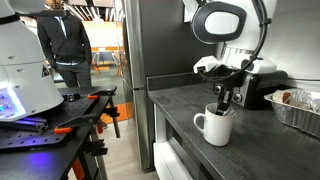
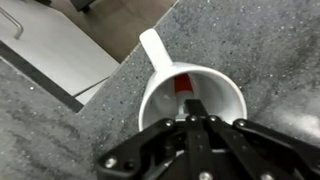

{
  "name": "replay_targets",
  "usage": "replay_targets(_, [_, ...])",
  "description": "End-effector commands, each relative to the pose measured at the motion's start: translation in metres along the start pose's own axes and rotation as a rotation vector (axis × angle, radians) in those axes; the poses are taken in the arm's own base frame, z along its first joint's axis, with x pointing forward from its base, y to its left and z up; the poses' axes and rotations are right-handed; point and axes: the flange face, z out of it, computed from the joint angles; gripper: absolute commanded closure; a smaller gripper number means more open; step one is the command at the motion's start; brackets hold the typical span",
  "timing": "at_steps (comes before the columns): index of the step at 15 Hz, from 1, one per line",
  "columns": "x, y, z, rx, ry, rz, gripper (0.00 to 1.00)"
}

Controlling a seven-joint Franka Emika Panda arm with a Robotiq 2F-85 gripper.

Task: Pick the marker from the cup and put it on the table

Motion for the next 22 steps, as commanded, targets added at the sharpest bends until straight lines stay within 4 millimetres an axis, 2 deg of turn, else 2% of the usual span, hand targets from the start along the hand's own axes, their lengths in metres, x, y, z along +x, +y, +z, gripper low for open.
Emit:
replay_targets(1, [0.0,-0.002,-0.002,-0.024,0.029,-0.038,1.0])
replay_targets(2, [-0.001,-0.003,-0.002,-0.028,0.032,-0.041,0.78])
replay_targets(6, [-0.001,-0.003,0.002,-0.03,0.025,-0.029,0.51])
replay_targets(7, [0.0,-0.002,0.003,-0.024,0.02,-0.026,0.48])
replay_targets(8, [0.001,0.0,0.005,-0.025,0.02,-0.021,0.49])
replay_targets(11, [0.004,0.002,0.009,-0.023,0.021,-0.02,0.65])
replay_targets(12, [0.005,0.003,0.011,-0.022,0.022,-0.018,0.74])
replay_targets(13, [0.006,0.004,0.012,-0.016,0.023,-0.017,0.91])
replay_targets(14, [0.006,0.004,0.01,-0.02,0.03,-0.023,1.0])
replay_targets(16, [0.006,0.002,0.007,-0.022,0.038,-0.032,0.96])
replay_targets(18, [0.004,0.0,0.001,-0.027,0.045,-0.04,1.0])
replay_targets(22, [-0.003,-0.005,-0.009,-0.048,0.056,-0.05,1.0])
